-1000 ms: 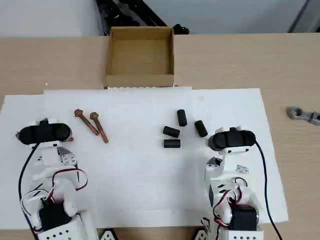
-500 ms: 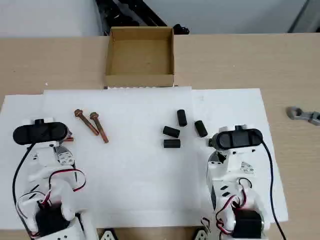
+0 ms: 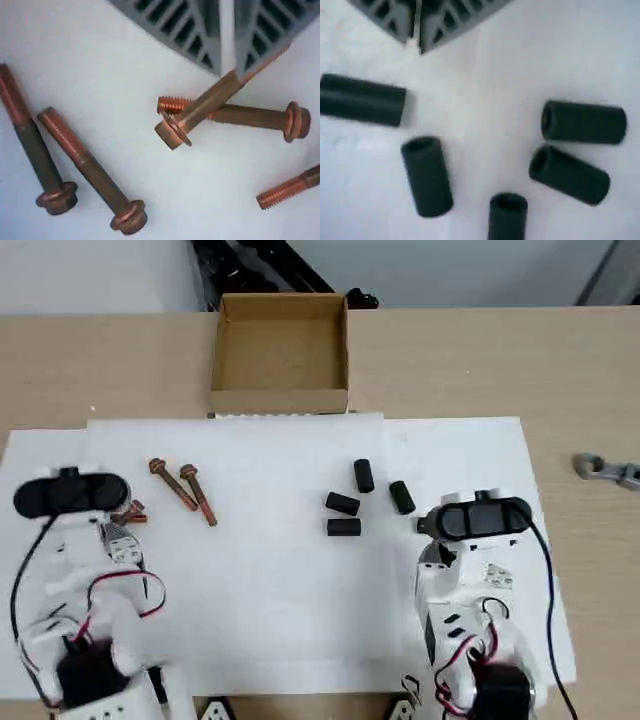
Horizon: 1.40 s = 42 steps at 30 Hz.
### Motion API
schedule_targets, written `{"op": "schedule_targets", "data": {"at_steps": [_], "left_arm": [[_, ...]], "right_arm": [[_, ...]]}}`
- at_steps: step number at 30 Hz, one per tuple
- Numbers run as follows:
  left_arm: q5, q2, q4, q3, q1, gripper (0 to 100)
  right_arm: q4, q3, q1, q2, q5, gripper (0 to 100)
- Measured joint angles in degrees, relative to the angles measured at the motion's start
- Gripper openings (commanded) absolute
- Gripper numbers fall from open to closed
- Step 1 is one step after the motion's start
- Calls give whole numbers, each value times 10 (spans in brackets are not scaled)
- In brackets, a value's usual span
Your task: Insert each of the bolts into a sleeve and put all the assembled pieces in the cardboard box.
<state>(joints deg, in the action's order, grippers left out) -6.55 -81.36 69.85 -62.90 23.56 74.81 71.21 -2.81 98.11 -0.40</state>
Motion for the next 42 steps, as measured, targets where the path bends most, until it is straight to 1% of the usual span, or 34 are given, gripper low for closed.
{"op": "schedule_targets", "data": {"at_steps": [3, 6, 9, 11, 18, 23, 28, 30, 33, 37, 42], "left_arm": [[0, 92, 0, 55, 0, 11], [0, 165, 0, 98, 0, 11], [0, 193, 0, 125, 0, 11], [0, 199, 0, 134, 0, 11], [0, 203, 0, 135, 0, 12], [0, 227, 21, 139, 0, 11], [0, 306, 21, 182, 0, 11], [0, 338, 21, 207, 0, 11], [9, 384, 39, 249, 0, 11], [33, 434, 76, 297, 0, 11], [38, 451, 129, 328, 0, 14]], "right_arm": [[0, -62, 0, -82, -4, 3], [0, -127, -1, -182, -28, 3], [0, -174, 0, -273, -40, 3], [0, -192, 0, -307, -42, 3], [-1, -203, -1, -333, -42, 3], [-1, -203, -2, -338, -42, 3], [-1, -203, -61, -339, -42, 3], [-1, -205, -74, -349, -42, 3], [1, -236, -76, -389, -42, 3], [33, -311, -80, -462, -42, 3], [88, -418, -80, -514, -42, 3]]}}
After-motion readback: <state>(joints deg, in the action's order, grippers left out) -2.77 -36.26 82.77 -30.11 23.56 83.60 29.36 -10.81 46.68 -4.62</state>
